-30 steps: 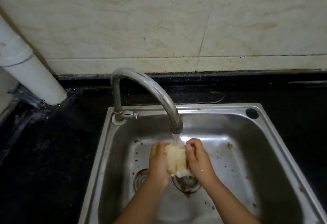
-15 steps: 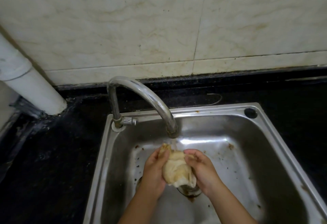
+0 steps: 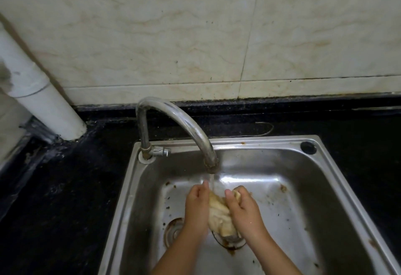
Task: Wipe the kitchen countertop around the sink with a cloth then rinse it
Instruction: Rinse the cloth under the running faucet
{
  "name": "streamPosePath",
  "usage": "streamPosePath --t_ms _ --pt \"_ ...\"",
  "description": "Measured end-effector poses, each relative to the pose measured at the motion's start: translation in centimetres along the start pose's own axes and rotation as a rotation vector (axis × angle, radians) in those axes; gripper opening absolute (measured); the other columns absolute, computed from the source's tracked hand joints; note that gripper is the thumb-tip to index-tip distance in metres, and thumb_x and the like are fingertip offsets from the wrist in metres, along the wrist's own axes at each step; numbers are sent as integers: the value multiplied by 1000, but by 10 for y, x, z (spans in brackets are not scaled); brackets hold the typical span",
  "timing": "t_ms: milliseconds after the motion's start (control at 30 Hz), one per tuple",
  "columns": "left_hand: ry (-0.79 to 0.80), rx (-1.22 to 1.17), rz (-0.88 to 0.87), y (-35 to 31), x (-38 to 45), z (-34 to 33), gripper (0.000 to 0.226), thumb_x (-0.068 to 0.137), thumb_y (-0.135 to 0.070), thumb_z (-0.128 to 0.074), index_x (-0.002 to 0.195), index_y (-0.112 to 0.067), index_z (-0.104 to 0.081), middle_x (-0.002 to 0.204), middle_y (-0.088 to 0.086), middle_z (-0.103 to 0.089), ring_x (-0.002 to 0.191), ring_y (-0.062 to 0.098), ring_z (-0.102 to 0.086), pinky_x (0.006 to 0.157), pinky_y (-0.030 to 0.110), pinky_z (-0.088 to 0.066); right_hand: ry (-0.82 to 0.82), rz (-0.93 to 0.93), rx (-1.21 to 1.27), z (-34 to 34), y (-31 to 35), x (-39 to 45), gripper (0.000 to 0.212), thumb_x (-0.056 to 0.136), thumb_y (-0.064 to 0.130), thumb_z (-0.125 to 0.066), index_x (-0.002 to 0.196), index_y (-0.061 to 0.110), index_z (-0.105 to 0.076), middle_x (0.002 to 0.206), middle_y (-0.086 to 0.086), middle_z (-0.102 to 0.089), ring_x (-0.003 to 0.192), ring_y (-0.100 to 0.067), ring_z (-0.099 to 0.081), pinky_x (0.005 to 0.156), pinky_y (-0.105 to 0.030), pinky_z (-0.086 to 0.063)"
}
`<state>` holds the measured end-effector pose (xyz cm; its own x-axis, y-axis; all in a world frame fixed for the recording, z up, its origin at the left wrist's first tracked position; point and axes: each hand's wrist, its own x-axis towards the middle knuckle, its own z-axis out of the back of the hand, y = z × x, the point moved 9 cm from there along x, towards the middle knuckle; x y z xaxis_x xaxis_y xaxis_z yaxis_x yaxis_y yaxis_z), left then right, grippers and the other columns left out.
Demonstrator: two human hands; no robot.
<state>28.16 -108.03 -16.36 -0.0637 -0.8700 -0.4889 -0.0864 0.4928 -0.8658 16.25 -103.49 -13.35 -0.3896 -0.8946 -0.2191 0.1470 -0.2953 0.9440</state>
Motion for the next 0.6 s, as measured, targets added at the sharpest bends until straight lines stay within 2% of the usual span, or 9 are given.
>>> streamPosePath --t_ms 67,133,167,233,300,333,400,500,600 --pt "-40 57 -42 -6 2 0 36 96 -30 -40 67 -12 -51 61 5 -51 61 19 -51 63 32 -43 -13 119 -138 -1 16 -5 29 90 38 -38 67 21 -34 59 8 -41 51 -5 -45 52 -12 -36" --pt "-35 68 -24 -6 3 -6 43 98 -28 -36 59 -14 -44 52 1 -43 53 14 -44 57 27 -38 36 194 -169 -13 26 -12 22 83 41 -27 70 25 -33 57 9 -42 57 4 -53 51 -11 -36" --pt "-7 45 9 -4 2 -12 44 99 -29 -35 57 -14 -41 49 -1 -42 50 13 -43 54 26 -37 45 225 -171 -18 30 -13 26 86 44 -23 70 25 -33 57 10 -43 58 6 -54 51 -10 -36" --pt "60 -34 85 3 -3 -27 44 98 -30 -35 58 -14 -42 45 -3 -46 47 12 -49 51 22 -40 17 270 -212 -19 35 -6 36 91 53 -16 70 28 -31 58 11 -43 54 -2 -53 49 -12 -36" --pt "89 -101 152 9 -9 -36 42 98 -28 -35 63 -11 -51 50 -2 -59 53 11 -60 54 19 -46 -16 240 -323 -13 30 12 30 95 39 -24 68 28 -27 61 10 -42 53 -1 -43 48 -14 -34" --pt "105 -89 149 10 -11 -38 40 97 -28 -36 68 -10 -57 59 3 -64 64 14 -64 62 22 -49 -29 191 -356 -9 26 22 32 98 29 -28 66 26 -26 61 8 -41 54 0 -40 48 -15 -32" --pt "111 -20 86 2 -12 -36 40 97 -29 -37 71 -11 -62 73 11 -67 79 25 -65 75 33 -50 -47 144 -398 -5 20 36 36 100 21 -30 64 24 -25 61 6 -40 55 -3 -38 48 -15 -29" --pt "59 32 32 -7 -5 -18 44 97 -26 -38 60 -11 -57 59 5 -63 65 21 -60 65 30 -47 3 139 -408 -18 26 30 34 100 21 -30 67 25 -27 61 8 -39 56 -7 -42 47 -12 -33" --pt "15 72 -13 -16 6 -2 42 98 -14 -38 57 -10 -49 51 2 -55 56 17 -52 54 24 -42 122 224 -317 -45 43 10 27 100 18 -32 76 31 -33 63 13 -42 55 2 -45 51 -7 -38"
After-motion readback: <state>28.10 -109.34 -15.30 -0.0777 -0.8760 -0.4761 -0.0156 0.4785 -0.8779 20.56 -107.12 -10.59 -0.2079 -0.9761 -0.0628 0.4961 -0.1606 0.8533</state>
